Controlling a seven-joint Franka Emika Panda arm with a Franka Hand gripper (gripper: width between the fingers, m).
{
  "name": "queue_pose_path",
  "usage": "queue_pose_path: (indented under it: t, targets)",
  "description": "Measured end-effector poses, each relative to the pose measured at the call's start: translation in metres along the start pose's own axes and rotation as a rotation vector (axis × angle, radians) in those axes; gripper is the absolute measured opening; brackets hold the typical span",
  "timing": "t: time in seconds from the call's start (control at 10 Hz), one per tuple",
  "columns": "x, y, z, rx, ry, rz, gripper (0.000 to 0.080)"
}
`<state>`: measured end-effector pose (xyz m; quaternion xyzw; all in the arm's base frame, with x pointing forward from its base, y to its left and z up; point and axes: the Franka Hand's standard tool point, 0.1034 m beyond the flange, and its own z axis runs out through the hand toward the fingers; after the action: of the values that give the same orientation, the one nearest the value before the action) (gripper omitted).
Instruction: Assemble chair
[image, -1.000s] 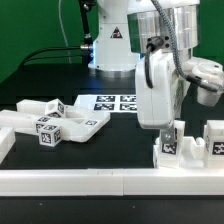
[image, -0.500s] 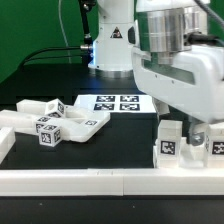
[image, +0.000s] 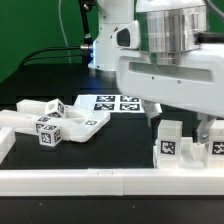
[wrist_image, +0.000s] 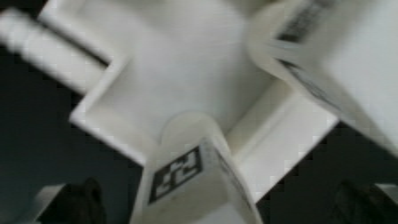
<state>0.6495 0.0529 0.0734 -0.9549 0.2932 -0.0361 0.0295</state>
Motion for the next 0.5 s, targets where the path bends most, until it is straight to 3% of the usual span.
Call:
queue_pose_path:
  t: [0.2, 0.4, 0.5]
  targets:
    - [0.0016, 0.0006, 0.0005, -0.004, 0.015, -0.104, 0.0649]
    - [0.0017, 0.0009, 0.0006, -0.004, 0.015, -0.088, 0.0377]
    - [0.0025, 0.0028, 0.0007, -0.007, 0.015, -0.084, 0.0286]
